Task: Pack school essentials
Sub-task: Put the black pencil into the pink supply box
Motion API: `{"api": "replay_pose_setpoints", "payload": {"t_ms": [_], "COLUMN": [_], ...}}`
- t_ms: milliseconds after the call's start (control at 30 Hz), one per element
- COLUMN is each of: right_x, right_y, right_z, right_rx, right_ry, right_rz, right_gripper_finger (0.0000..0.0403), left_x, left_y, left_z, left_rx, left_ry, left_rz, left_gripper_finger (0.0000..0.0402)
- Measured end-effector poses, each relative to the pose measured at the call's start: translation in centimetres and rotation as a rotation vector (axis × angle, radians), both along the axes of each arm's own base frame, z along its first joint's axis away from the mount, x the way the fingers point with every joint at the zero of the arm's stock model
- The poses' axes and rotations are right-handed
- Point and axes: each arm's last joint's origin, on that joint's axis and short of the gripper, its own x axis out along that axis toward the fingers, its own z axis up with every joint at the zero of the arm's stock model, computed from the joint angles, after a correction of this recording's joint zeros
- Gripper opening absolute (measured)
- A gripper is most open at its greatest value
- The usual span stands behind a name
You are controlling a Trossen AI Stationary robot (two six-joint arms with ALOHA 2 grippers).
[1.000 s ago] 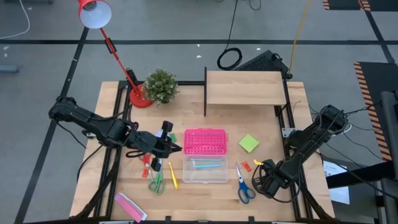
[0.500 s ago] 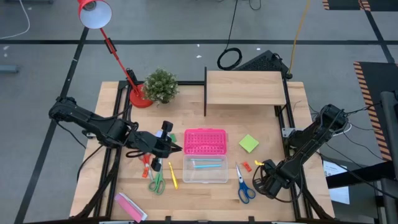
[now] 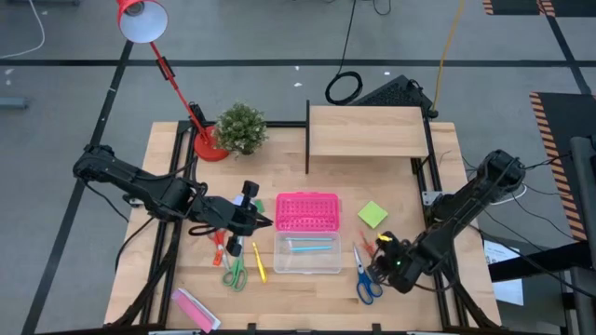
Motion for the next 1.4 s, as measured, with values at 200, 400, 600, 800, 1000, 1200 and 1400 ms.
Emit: {"api": "replay_pose_setpoints", "payload": {"t_ms": [200,400,600,800,1000,1200,1400], "right_x": [2.9,6.0,8.7,9.9,10.3,10.9,11.5], "right_y": [-0.8,-2.8,-6.0,-9.1,-10.1,-9.5,-9.0], "right_z": [0.8,1.8,2.6,2.9,2.9,2.6,1.2], "right_rx": [-0.069,-0.117,-0.194,-0.343,-0.464,-0.503,-0.503], "right_ry": [-0.176,-0.325,-0.43,-0.455,-0.455,-0.509,-0.498], "right_rz": [0.172,0.311,0.432,0.534,0.638,0.72,0.786], "right_gripper_finger": [0.0025,0.0025,0.0025,0.0025,0.0025,0.0025,0.0025], "left_x": [0.0,0.0,0.0,0.0,-0.2,-0.3,-0.3], "left_y": [0.0,0.0,0.0,0.0,0.1,0.2,0.2], "left_z": [0.0,0.0,0.0,-0.1,-0.3,-0.5,-0.5], "left_rx": [-0.021,-0.069,-0.122,-0.173,-0.213,-0.247,-0.264], "left_ry": [0.001,0.001,0.003,0.011,0.039,0.059,0.061], "left_rz": [0.016,0.053,0.089,0.125,0.163,0.196,0.208], "left_gripper_finger": [0.0026,0.0026,0.0026,0.0026,0.0026,0.0026,0.0026]}}
